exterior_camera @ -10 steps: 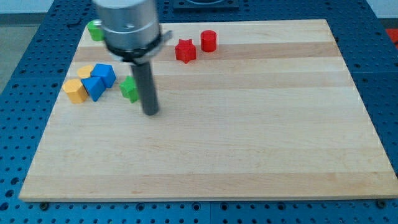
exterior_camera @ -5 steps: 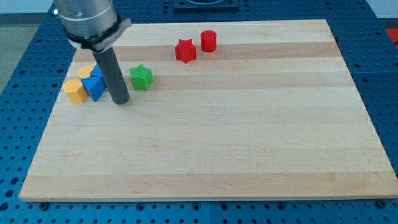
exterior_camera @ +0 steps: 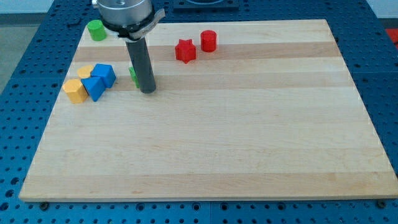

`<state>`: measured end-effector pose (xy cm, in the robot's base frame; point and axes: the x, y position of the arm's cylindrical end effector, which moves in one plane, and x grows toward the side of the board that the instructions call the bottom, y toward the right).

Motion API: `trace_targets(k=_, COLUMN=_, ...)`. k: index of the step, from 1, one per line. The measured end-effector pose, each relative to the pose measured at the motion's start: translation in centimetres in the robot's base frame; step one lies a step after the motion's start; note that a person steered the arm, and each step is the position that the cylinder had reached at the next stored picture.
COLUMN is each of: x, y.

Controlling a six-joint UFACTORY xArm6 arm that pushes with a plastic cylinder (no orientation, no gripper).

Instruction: Push the green star to the right side of the green circle

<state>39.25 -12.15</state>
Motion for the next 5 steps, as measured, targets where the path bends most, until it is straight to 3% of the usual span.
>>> trace_targets(k=5, x=-9.2, y=-9.3)
